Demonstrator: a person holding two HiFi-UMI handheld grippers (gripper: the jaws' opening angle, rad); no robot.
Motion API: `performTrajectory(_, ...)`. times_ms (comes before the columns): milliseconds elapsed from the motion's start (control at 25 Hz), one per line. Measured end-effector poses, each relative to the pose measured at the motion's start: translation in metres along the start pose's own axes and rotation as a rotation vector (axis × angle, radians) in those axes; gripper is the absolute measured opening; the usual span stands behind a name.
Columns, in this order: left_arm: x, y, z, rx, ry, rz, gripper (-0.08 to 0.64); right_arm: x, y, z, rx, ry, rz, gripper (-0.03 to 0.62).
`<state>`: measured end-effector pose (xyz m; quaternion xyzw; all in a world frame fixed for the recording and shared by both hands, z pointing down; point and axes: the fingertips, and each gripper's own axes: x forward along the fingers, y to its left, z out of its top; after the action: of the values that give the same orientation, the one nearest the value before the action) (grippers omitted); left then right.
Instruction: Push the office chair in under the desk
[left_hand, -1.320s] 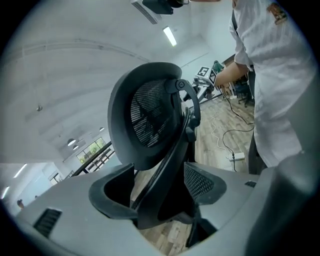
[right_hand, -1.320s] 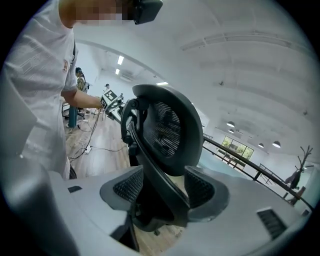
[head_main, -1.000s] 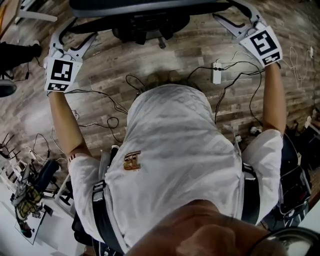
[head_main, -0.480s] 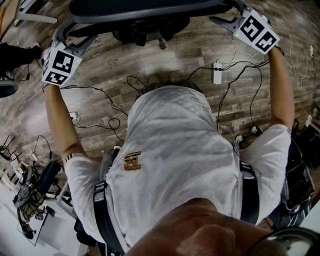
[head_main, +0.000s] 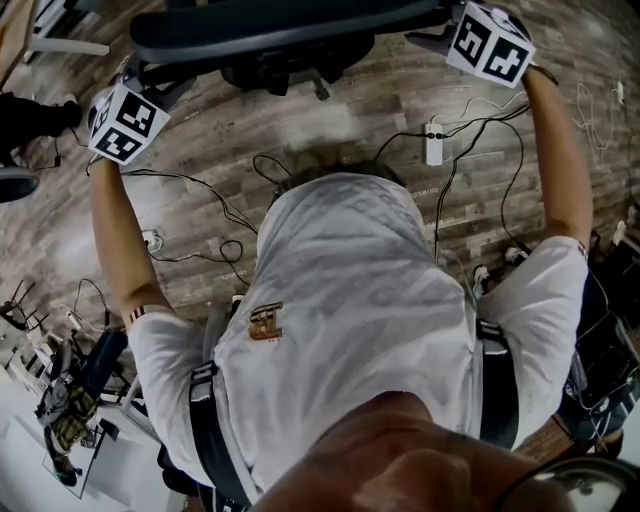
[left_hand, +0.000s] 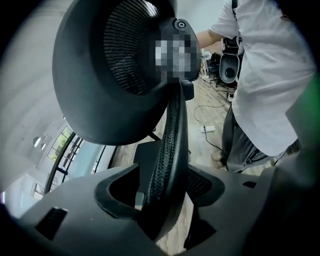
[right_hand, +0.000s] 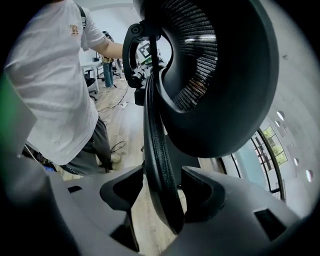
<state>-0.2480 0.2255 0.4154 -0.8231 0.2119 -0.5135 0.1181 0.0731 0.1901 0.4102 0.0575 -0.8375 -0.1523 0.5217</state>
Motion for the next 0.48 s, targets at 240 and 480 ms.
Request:
performTrajectory(240, 0.008, -0.003, 0.0, 0.051, 0.015, -0.013, 0.199, 0.012, 0.004, 0.0, -0.065, 0.042, 0.042, 0.228)
performTrajectory(480, 0.007, -0.003, 0.0, 0.122, 0.009, -0.005, 0.148, 0.012, 0.002, 0.0, -0.132, 0.054, 0.009, 0.14)
